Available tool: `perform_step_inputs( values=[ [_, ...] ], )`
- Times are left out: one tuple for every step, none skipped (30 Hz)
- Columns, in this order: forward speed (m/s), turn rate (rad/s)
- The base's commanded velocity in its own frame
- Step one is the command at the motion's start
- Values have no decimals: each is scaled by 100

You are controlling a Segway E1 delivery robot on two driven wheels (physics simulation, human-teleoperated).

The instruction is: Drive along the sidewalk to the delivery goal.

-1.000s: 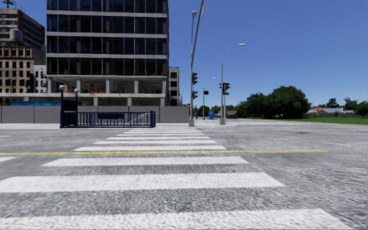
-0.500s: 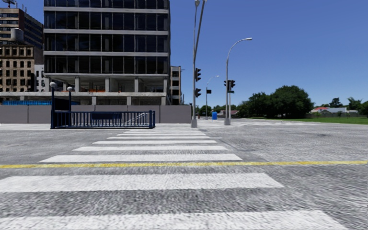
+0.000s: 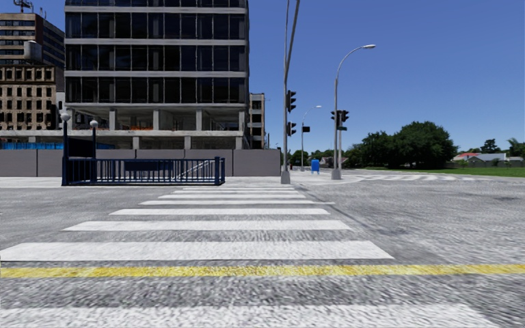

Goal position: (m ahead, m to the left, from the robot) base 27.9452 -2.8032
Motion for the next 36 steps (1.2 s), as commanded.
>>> perform_step_inputs(
  values=[
    [200, 0],
    [200, 0],
    [200, 0],
    [200, 0],
    [200, 0],
    [200, 0],
    [200, 0],
    [200, 0],
    [200, 0],
    [200, 0],
    [200, 0],
    [200, 0],
    [200, 0],
    [200, 0],
    [200, 0],
    [200, 0],
    [200, 0],
    [200, 0],
    [200, 0],
    [200, 0],
    [200, 0],
    [200, 0],
    [200, 0],
    [200, 0],
    [200, 0],
    [200, 0],
    [200, 0],
    [200, 0],
    [200, 0],
    [200, 0],
    [200, 0],
    [200, 0],
    [200, 0],
    [200, 0],
    [200, 0],
    [200, 0]
  ],
)
